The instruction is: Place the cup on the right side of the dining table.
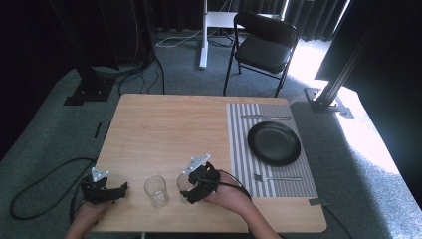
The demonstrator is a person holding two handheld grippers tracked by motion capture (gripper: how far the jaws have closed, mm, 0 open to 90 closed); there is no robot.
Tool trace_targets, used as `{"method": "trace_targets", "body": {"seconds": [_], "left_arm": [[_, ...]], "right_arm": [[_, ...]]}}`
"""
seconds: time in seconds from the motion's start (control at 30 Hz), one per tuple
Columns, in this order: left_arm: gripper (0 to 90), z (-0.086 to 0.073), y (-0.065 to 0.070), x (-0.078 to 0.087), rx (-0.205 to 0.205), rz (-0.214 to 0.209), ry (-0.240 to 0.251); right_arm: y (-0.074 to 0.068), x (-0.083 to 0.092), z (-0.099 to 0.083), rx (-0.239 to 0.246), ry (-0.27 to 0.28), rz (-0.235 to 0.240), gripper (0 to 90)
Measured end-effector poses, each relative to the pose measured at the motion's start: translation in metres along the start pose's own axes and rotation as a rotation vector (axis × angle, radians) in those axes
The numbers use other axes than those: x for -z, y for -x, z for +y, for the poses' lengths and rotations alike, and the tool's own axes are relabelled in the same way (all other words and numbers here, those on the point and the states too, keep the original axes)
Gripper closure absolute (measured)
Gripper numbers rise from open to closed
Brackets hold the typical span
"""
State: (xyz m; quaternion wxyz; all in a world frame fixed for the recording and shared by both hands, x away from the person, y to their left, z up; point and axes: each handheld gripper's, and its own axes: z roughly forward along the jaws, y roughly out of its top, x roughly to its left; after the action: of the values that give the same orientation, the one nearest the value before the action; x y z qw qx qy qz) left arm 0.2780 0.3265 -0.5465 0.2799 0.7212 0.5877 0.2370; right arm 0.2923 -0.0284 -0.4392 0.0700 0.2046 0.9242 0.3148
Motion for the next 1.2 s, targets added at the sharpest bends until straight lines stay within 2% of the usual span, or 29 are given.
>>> {"method": "trace_targets", "body": {"seconds": [0.1,0.13,0.4,0.47,0.63,0.77,0.9,1.2], "left_arm": [[0.3,0.000,0.000,0.000,0.000,0.000,0.000],[0.3,0.000,0.000,0.000,0.000,0.000,0.000],[0.3,0.000,0.000,0.000,0.000,0.000,0.000],[0.3,0.000,0.000,0.000,0.000,0.000,0.000],[0.3,0.000,0.000,0.000,0.000,0.000,0.000],[0.3,0.000,0.000,0.000,0.000,0.000,0.000],[0.3,0.000,0.000,0.000,0.000,0.000,0.000],[0.3,0.000,0.000,0.000,0.000,0.000,0.001]], "right_arm": [[-0.001,-0.003,0.002,0.002,-0.024,0.003,20.3],[-0.003,-0.005,0.005,0.008,-0.047,0.000,22.4],[-0.006,-0.013,0.012,0.014,-0.099,-0.026,23.0],[-0.007,-0.014,0.013,0.027,-0.101,-0.035,24.6],[-0.007,-0.016,0.015,0.024,-0.109,-0.044,26.3],[-0.008,-0.019,0.018,0.026,-0.140,-0.048,26.6],[-0.007,-0.020,0.019,0.010,-0.146,-0.047,27.1],[-0.007,-0.021,0.023,0.019,-0.140,-0.041,27.7]]}}
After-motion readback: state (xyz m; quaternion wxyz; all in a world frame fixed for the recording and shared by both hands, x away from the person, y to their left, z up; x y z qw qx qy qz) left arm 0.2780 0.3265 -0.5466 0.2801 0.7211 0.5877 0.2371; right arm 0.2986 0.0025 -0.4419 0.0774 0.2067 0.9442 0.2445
